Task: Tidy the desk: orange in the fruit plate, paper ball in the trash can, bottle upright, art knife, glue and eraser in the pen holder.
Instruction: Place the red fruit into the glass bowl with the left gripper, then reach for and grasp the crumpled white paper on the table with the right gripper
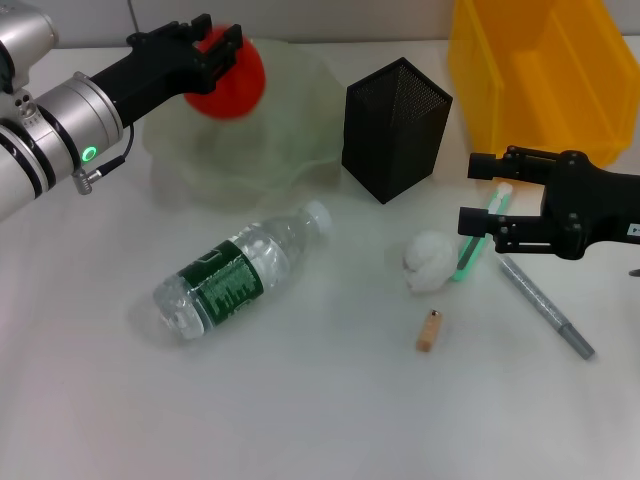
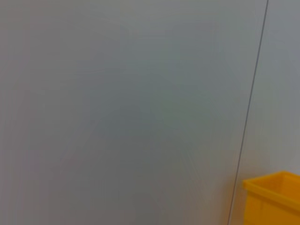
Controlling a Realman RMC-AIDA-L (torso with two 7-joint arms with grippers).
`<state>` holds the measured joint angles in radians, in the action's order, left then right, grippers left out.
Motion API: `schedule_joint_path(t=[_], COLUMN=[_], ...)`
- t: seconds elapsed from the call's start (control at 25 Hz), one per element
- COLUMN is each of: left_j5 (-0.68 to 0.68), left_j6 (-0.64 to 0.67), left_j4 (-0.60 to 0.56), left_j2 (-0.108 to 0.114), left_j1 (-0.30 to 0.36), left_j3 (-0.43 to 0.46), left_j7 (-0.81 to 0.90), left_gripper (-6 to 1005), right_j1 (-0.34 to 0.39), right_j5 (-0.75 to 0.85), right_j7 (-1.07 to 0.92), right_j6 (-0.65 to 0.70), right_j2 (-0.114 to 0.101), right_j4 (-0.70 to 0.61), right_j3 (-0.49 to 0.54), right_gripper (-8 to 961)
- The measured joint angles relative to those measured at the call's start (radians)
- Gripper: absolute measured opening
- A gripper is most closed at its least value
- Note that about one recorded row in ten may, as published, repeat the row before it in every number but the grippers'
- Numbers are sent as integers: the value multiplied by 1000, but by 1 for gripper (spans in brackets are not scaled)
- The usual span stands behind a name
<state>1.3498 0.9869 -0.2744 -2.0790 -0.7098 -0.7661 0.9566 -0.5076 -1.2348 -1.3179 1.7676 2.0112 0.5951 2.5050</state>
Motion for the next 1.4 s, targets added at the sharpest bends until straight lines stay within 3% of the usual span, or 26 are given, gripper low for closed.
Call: schedule_joint_path(t=[0.32,0.48,0.64,0.84,1.0,1.2,1.4], left_j5=[-8,-6,-3,-1,53,123,197], left_j6=[60,280,511,681,754,770,744], left_j4=[1,-22,-131,-244,-233,-234,-228], left_j2=[2,13,25,64,97,98,82], left_j1=[7,38,98,154,163,182,243], left_j3=[5,-10,-103,-304,-336,-335,-336], left_j7=[20,118,257,357,384,359,202], left_gripper=[522,643,800,848,847,848,848], right_j1=[-2,-4,-5,-6,-6,-8,-16], right_j5=[0,0,0,0,0,6,17], right_j7=[0,0,0,0,-8,-34,-52], right_j6=[-8,-17,-17,-17,-5,3,3], right_j2=[0,0,0,-4,-8,-12,-19], right_j4=[0,2,7,16,27,35,43], right_j3=[0,6,28,38,38,36,29], right_gripper=[767,765,764,762,760,758,757])
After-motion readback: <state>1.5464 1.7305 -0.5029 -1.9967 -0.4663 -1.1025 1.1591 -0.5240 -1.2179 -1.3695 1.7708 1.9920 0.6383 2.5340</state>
